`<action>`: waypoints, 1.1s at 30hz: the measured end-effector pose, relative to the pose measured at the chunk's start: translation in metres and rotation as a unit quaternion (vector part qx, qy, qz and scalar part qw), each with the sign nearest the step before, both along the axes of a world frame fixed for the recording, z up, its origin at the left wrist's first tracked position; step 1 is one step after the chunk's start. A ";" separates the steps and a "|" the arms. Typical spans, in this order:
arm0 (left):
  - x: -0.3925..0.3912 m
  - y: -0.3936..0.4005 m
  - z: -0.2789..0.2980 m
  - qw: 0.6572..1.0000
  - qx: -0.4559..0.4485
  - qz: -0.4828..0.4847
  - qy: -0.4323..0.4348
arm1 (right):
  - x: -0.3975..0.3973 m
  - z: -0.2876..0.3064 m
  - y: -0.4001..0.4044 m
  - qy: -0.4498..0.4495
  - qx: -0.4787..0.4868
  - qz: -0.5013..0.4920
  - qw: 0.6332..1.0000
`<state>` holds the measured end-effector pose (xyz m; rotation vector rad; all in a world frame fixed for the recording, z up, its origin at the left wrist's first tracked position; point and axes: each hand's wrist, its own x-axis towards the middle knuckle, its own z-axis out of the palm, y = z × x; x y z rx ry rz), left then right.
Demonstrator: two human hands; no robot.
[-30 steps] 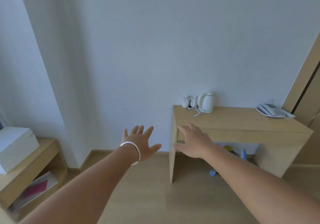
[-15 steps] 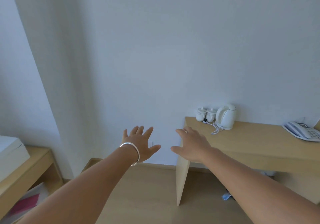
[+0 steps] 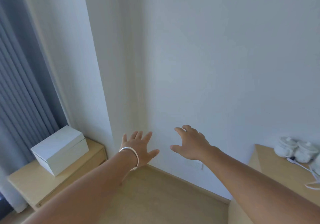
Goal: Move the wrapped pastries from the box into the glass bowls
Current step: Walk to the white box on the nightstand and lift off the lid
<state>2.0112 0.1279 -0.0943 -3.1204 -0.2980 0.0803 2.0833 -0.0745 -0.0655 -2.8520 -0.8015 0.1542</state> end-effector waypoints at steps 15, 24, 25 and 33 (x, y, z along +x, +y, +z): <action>0.065 0.206 0.002 0.975 0.004 0.222 -0.008 | 0.149 0.001 0.230 0.003 -0.003 0.199 0.980; 0.090 0.364 -0.019 0.957 -0.021 0.288 -0.022 | 0.184 -0.014 0.404 -0.015 -0.021 0.273 0.962; 0.095 0.385 -0.021 0.956 -0.020 0.292 -0.025 | 0.189 -0.014 0.427 -0.017 -0.025 0.278 0.960; 0.100 0.528 -0.040 0.942 -0.039 0.332 -0.028 | 0.210 -0.027 0.591 0.006 -0.061 0.312 0.948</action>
